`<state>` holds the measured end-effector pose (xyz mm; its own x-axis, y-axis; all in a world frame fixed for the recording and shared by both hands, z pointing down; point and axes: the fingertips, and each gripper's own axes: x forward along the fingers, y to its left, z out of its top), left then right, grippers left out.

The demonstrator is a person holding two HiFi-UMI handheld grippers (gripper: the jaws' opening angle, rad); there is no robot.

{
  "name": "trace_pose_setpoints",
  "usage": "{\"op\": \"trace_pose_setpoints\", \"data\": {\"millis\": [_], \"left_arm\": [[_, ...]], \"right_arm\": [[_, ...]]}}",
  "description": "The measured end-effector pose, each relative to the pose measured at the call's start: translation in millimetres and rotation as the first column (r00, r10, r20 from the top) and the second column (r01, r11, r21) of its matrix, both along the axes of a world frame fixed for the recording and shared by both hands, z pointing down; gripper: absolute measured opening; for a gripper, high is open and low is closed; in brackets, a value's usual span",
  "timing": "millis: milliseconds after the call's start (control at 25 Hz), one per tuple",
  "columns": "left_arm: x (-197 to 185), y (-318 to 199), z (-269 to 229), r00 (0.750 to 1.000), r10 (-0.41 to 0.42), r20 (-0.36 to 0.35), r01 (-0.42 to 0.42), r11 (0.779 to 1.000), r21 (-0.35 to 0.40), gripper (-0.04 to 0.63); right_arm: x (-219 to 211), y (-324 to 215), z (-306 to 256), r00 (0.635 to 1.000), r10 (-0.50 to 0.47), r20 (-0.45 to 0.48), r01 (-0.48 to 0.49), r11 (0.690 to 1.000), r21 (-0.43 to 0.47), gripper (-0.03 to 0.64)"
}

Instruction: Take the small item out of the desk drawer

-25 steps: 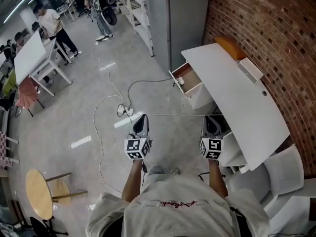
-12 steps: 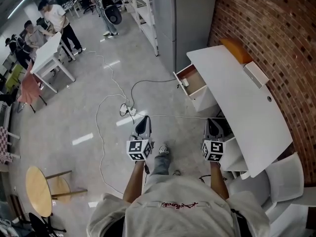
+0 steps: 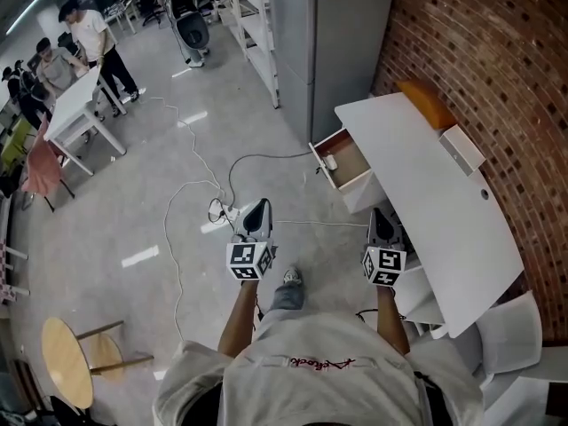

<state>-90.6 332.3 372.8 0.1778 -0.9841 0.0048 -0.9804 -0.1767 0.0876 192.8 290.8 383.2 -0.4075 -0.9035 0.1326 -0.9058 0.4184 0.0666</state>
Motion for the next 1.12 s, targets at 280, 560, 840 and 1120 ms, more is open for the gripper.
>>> {"op": "trace_pose_setpoints", "data": {"millis": [280,560,840,1120], "left_arm": [[-30.3,-68.0,-12.4,0.999,0.025,-0.021,-0.025,1.000,0.002,0.009],[-55.4,-132.3,-27.3,0.998,0.060,-0.010,-0.060,0.998,0.024,0.009],[-79.3,-180.7,-16.1,0.997,0.078,-0.021,-0.078,0.997,0.012,0.009],[-88.8,-216.9,-6.7,0.994,0.106,-0.031,-0.106,0.994,-0.003,0.009]], "right_arm": [[-27.8,-61.5,-16.0,0.999,0.034,0.006,-0.034,0.999,0.021,0.011],[-57.7,-119.4,-29.5,0.999,0.054,0.008,-0.054,0.998,0.041,0.011],[-79.6,-163.0,-26.2,0.997,0.082,-0.002,-0.081,0.996,0.046,0.011],[-89.7,-186.0,-17.2,0.994,0.108,-0.013,-0.108,0.994,0.031,0.011]]}}
